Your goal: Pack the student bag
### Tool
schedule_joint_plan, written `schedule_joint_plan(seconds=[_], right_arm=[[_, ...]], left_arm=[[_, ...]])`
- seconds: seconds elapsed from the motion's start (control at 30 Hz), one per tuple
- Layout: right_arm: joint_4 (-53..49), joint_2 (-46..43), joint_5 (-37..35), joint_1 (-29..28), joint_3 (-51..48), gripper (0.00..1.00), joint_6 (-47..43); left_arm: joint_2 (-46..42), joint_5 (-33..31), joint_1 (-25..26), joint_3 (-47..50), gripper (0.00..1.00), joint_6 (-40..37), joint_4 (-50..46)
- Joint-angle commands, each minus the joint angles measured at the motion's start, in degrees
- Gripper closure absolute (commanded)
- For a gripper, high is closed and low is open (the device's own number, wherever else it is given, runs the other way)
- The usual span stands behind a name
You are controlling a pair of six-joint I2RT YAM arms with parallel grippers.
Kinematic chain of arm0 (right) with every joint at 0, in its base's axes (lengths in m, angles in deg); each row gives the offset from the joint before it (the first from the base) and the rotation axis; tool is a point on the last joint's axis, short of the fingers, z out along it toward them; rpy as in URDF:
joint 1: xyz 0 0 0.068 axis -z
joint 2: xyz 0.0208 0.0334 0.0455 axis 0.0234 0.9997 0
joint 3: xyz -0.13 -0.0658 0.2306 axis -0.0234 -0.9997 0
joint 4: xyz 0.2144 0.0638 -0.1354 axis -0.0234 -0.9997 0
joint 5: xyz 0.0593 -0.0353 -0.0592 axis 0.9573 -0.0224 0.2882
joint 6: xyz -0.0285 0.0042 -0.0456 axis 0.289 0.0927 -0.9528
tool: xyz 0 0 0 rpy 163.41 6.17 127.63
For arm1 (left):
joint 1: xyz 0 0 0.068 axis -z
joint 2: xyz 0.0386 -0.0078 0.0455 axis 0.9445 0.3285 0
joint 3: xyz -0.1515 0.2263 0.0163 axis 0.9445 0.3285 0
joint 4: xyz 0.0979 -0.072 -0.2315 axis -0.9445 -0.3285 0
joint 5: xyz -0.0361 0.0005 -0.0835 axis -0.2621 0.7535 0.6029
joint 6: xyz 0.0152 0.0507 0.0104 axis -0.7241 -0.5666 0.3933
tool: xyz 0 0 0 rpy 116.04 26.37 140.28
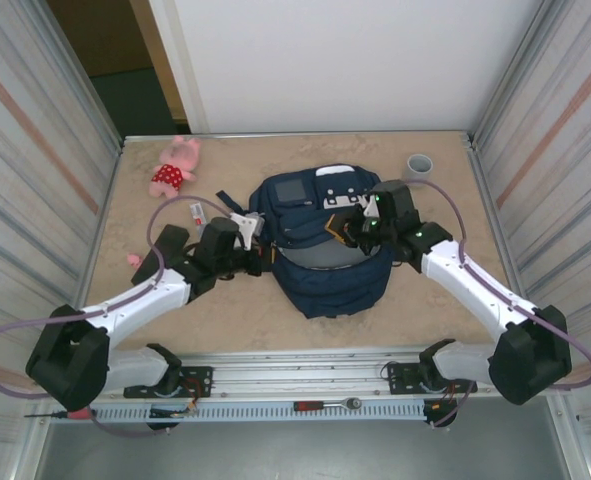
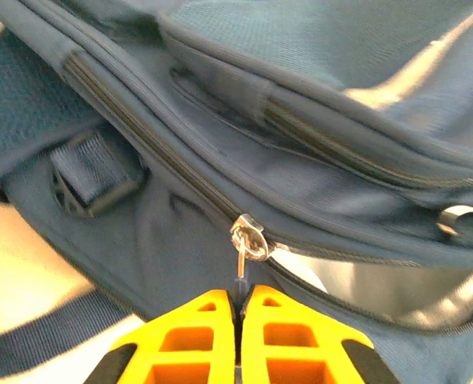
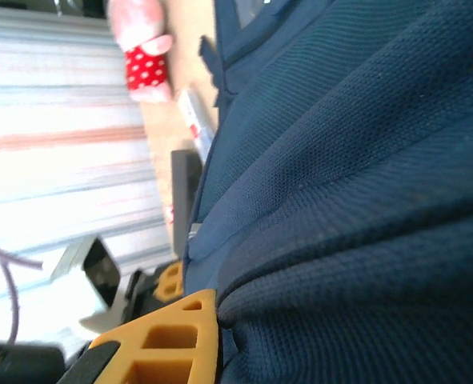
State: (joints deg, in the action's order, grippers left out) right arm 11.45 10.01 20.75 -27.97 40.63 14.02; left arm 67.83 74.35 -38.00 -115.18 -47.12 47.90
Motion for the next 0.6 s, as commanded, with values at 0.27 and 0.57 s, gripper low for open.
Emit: schedule_joint_plan(seconds=[0.27, 0.57], right_arm=[[0.9, 0.2, 9.8, 3.5, 11.5, 1.00, -3.6], [10.8, -0.1, -10.9, 0.0, 4.0, 1.00, 5.8]], left_arm=[[16.0, -4.6, -12.5, -13.6, 0.93, -5.3, -4.2], [12.7, -4.0, -12.7, -18.2, 0.52, -4.4, -9.2]])
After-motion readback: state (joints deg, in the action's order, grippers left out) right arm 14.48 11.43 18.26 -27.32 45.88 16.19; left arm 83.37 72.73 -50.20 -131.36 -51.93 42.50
